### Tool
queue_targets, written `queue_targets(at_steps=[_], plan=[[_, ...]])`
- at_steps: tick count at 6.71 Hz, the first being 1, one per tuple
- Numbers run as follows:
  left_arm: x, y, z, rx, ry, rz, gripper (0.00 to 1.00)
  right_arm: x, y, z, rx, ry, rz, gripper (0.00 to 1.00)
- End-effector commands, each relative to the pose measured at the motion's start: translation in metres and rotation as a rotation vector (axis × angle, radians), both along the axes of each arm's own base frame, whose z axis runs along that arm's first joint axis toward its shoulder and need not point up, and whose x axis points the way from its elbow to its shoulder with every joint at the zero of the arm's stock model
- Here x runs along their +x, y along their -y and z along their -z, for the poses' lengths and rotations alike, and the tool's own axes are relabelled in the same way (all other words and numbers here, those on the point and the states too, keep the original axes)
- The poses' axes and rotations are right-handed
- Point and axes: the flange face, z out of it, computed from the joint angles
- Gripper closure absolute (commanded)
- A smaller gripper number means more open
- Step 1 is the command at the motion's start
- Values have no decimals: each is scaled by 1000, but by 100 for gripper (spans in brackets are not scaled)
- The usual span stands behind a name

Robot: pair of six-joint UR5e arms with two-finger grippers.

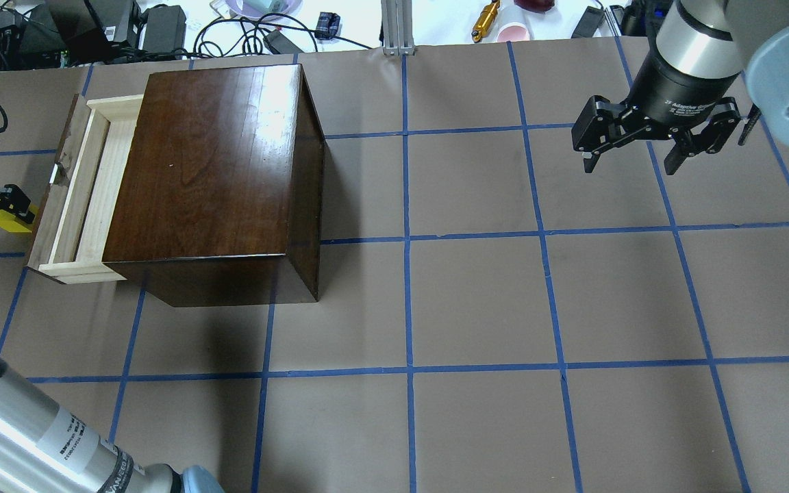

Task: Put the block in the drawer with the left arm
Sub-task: 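Carry the yellow cube with the left gripper over the open drawer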

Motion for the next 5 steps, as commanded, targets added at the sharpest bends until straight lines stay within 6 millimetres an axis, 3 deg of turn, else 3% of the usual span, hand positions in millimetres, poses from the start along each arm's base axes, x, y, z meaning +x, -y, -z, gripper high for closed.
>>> queue_targets(at_steps=[1, 5], plan=[[-2, -4, -31, -15, 9, -1, 73, 0, 0, 0, 0, 0, 0, 0], [-46, -34, -133, 38, -27, 0, 73, 0, 0, 0, 0, 0, 0, 0]])
